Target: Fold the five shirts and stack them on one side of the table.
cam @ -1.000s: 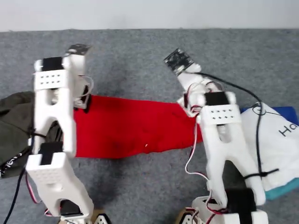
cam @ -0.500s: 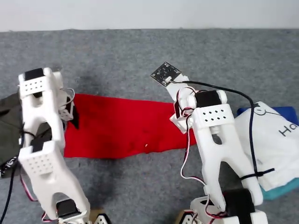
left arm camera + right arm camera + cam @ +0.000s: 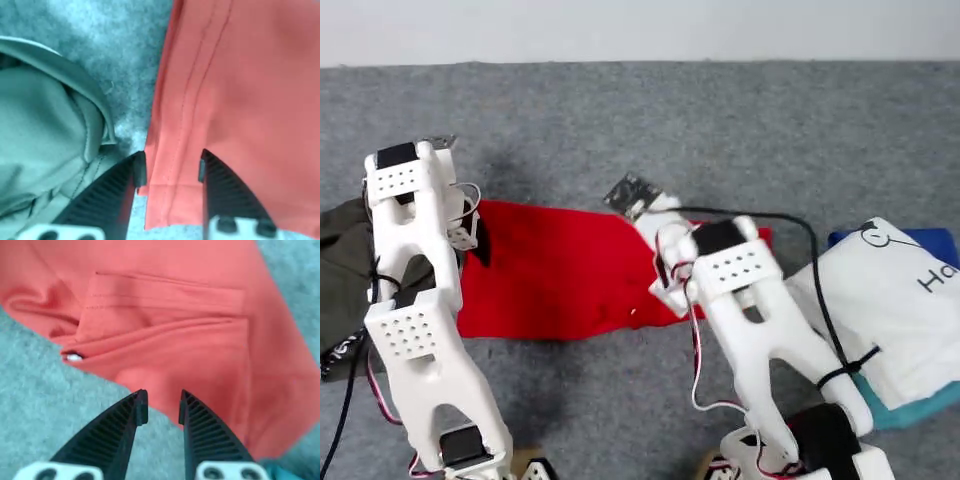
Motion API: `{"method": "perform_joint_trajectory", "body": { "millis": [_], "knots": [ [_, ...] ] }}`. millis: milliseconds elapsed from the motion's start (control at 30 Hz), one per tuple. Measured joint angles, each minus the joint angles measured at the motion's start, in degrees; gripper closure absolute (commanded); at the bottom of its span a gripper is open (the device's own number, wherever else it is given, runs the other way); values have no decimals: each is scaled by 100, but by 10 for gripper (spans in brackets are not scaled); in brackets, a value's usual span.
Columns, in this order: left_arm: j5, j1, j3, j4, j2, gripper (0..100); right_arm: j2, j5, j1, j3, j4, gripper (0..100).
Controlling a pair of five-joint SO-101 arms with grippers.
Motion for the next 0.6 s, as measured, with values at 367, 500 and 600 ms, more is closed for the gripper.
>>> {"method": "perform_joint_trajectory", "body": {
  "millis": [367,500,600],
  "knots": [
    [0,0,0,0,-114,819,0,-519,-730,571,-1204,884],
    [0,0,0,0,-114,819,369,-633,-897,571,-1618,884],
    [0,0,0,0,-114,819,888,-712,-923,571,-2075,884]
  ]
}}
